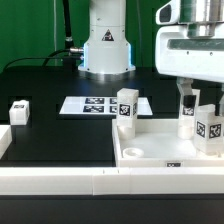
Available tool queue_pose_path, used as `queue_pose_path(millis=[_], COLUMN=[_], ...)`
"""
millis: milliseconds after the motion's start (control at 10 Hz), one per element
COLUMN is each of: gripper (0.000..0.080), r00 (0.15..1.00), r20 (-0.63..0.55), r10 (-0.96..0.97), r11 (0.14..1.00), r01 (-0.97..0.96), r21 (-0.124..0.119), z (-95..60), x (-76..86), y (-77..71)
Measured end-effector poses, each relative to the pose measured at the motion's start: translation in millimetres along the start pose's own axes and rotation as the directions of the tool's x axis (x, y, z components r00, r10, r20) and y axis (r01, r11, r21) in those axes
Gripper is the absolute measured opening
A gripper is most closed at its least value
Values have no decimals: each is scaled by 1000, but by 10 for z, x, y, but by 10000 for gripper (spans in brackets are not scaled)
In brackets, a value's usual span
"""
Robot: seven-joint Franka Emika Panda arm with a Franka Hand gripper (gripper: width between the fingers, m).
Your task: Assemble square table
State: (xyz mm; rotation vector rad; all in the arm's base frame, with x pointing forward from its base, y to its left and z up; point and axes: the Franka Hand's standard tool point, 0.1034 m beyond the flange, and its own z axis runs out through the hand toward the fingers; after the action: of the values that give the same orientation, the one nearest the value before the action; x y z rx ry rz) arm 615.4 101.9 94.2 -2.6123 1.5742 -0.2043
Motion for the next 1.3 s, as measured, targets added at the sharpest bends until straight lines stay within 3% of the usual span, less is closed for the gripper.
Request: queue_pose_path(millis=[100, 200, 300, 600, 900, 1300], gripper=[626, 642, 642, 649, 649, 649], r00=[994, 965, 944, 852, 624, 441], r20=[-1, -2, -11, -15, -16, -14], r10=[-108, -261, -329, -523, -782, -897], r11=[994, 965, 944, 852, 624, 442], r01=[108, 261, 329, 523, 781, 896], r21=[2, 3, 9, 1, -30, -41], z=[-1, -2, -10, -1, 40, 51], x=[-4, -4, 11, 13, -15, -94], y=[-6, -9, -25, -21, -52, -83])
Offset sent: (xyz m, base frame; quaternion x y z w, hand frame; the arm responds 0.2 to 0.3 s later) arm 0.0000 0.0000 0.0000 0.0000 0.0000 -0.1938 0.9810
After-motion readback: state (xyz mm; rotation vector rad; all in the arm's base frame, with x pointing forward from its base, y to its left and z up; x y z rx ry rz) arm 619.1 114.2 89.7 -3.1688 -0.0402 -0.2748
